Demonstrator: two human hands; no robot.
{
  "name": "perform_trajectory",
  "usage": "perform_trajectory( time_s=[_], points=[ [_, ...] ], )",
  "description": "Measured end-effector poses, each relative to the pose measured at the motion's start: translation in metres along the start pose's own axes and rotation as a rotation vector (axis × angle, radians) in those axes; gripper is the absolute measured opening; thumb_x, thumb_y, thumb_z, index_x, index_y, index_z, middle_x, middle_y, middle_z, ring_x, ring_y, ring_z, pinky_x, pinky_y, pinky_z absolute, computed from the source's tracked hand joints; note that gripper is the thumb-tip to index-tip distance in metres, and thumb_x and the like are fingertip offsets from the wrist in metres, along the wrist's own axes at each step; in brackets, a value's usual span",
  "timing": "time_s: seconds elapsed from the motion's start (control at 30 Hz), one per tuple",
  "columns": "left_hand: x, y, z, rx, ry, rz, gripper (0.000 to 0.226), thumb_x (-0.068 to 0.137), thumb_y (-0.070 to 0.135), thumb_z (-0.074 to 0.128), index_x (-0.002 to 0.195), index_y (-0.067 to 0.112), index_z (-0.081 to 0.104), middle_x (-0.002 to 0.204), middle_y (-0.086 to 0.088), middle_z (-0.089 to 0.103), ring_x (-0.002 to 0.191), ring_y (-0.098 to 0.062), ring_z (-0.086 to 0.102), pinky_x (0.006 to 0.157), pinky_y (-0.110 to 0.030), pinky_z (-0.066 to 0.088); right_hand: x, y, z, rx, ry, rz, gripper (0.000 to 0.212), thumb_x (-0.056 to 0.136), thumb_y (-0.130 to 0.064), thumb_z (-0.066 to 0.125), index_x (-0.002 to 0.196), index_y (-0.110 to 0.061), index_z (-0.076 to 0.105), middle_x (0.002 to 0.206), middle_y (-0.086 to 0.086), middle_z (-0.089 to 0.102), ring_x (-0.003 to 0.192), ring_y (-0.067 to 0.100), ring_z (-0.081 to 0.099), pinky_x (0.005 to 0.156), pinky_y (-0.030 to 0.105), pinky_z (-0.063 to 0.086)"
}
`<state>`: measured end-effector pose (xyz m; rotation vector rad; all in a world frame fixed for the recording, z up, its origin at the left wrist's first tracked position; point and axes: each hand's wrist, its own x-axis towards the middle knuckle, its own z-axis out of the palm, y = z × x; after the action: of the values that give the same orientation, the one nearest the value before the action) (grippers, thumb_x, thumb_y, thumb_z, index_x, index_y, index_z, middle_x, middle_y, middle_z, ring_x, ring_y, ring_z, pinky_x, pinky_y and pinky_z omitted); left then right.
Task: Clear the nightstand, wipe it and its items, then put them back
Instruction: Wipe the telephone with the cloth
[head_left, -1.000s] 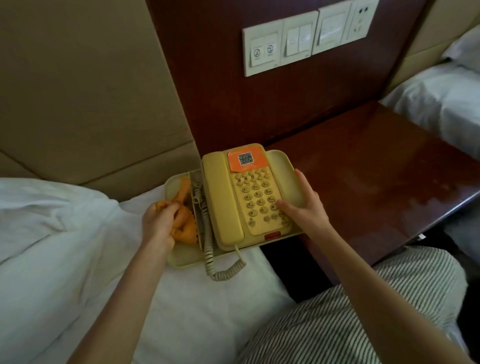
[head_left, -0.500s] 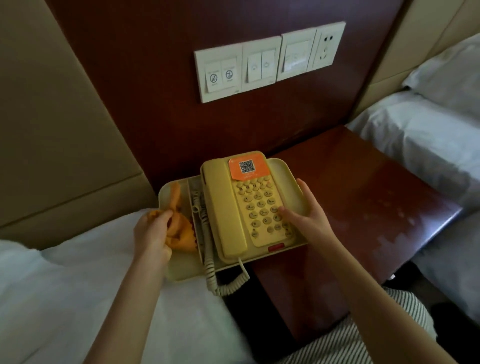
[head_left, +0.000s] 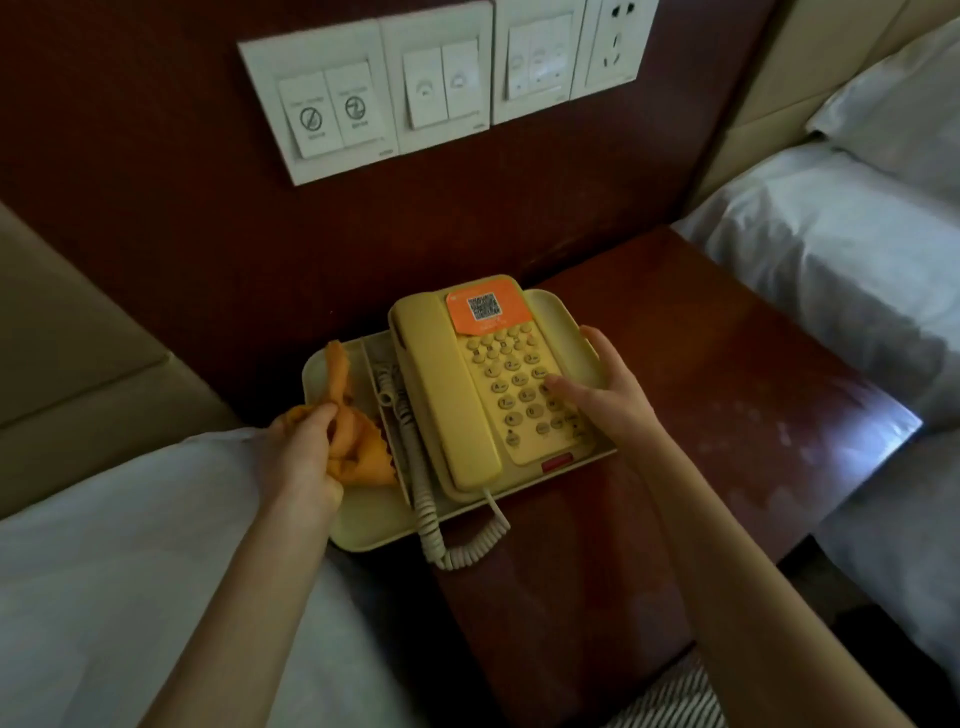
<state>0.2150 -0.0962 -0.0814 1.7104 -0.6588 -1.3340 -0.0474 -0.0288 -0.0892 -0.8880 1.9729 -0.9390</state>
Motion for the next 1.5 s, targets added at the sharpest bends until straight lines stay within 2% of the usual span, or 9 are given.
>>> perform_trajectory(
  time_s=[0.1, 0.23, 0.37, 0.6, 0.73, 0.9, 1.07, 1.33, 1.5],
  points=[
    [0.0, -0.008, 0.011, 0.003, 0.025, -0.025, 0.01, 0.089, 0.023, 0.058, 0.079, 0.02, 0.058, 0.083, -0.003, 0.061, 0.084, -0.021, 0.058, 0.077, -0.033, 0.045, 0.004, 0.0, -0.007, -0.025, 0.033, 0.018, 0.071, 0.057, -0.069, 0.066, 0.118, -0.069, 0.029, 0.123, -0.006, 0.054, 0.115, 0.022, 0.053, 0.11, 0.053, 0.024],
    [-0.001, -0.016, 0.022, -0.026, 0.054, -0.032, 0.007, 0.088, 0.021, 0.059, 0.081, 0.02, 0.058, 0.082, -0.003, 0.06, 0.081, -0.02, 0.057, 0.079, -0.035, 0.047, 0.014, 0.004, -0.011, -0.059, 0.073, 0.033, 0.067, 0.075, -0.056, 0.067, 0.132, -0.053, 0.032, 0.128, -0.002, 0.052, 0.126, 0.024, 0.041, 0.113, 0.046, 0.012],
    [0.002, -0.025, 0.03, -0.051, 0.077, -0.008, 0.011, 0.088, 0.02, 0.059, 0.079, 0.022, 0.055, 0.081, -0.002, 0.06, 0.082, -0.02, 0.057, 0.077, -0.034, 0.047, 0.019, 0.001, -0.014, -0.056, 0.079, 0.012, 0.066, 0.078, -0.052, 0.067, 0.135, -0.049, 0.033, 0.135, 0.001, 0.047, 0.132, 0.029, 0.029, 0.114, 0.047, 0.011],
    [-0.007, -0.026, 0.04, -0.026, 0.1, 0.077, 0.007, 0.091, 0.016, 0.054, 0.088, 0.011, 0.059, 0.081, -0.004, 0.059, 0.079, -0.019, 0.058, 0.059, -0.026, 0.044, 0.026, -0.003, -0.011, -0.089, 0.077, 0.001, 0.07, 0.079, -0.049, 0.067, 0.138, -0.049, 0.029, 0.144, 0.005, 0.034, 0.137, 0.027, 0.011, 0.113, 0.05, 0.011],
    [-0.008, -0.031, 0.045, -0.021, 0.133, 0.073, 0.018, 0.088, 0.017, 0.057, 0.1, 0.005, 0.06, 0.097, -0.009, 0.062, 0.093, -0.026, 0.061, 0.072, -0.031, 0.049, 0.03, -0.004, -0.012, -0.125, 0.077, 0.004, 0.071, 0.08, -0.049, 0.066, 0.14, -0.046, 0.029, 0.15, 0.007, 0.024, 0.141, 0.025, 0.002, 0.115, 0.049, 0.005],
    [-0.011, -0.033, 0.047, 0.007, 0.138, 0.071, 0.008, 0.087, 0.02, 0.058, 0.093, 0.014, 0.059, 0.102, -0.009, 0.064, 0.097, -0.027, 0.061, 0.088, -0.039, 0.049, 0.035, -0.002, -0.011, -0.221, 0.044, 0.001, 0.074, 0.083, -0.054, 0.059, 0.145, -0.044, 0.019, 0.155, 0.009, 0.016, 0.144, 0.021, -0.006, 0.115, 0.046, -0.005],
    [-0.012, -0.029, 0.054, 0.047, 0.2, 0.062, 0.024, 0.087, 0.028, 0.059, 0.106, 0.013, 0.06, 0.109, -0.007, 0.063, 0.099, -0.023, 0.06, 0.088, -0.04, 0.05, 0.037, -0.002, -0.006, -0.352, 0.017, 0.034, 0.08, 0.087, -0.063, 0.045, 0.149, -0.037, 0.003, 0.158, 0.007, 0.002, 0.144, 0.021, -0.014, 0.111, 0.046, -0.017],
    [-0.022, -0.026, 0.05, 0.143, 0.127, 0.146, 0.011, 0.09, 0.023, 0.055, 0.097, 0.015, 0.052, 0.107, -0.006, 0.058, 0.1, -0.025, 0.056, 0.093, -0.042, 0.046, -0.005, -0.004, 0.009, -0.396, 0.241, -0.085, 0.072, 0.093, -0.055, 0.042, 0.151, -0.026, 0.01, 0.159, 0.004, 0.004, 0.145, 0.021, -0.011, 0.112, 0.045, -0.014],
    [-0.026, -0.023, 0.049, 0.259, 0.108, 0.344, 0.03, 0.08, 0.037, 0.049, 0.097, 0.012, 0.053, 0.109, -0.011, 0.059, 0.107, -0.029, 0.055, 0.096, -0.049, 0.044, -0.056, -0.008, 0.033, -0.292, 0.242, -0.168, 0.067, 0.095, -0.046, 0.044, 0.151, -0.024, 0.012, 0.159, 0.001, 0.006, 0.145, 0.018, -0.006, 0.113, 0.041, -0.011]
  ],
)
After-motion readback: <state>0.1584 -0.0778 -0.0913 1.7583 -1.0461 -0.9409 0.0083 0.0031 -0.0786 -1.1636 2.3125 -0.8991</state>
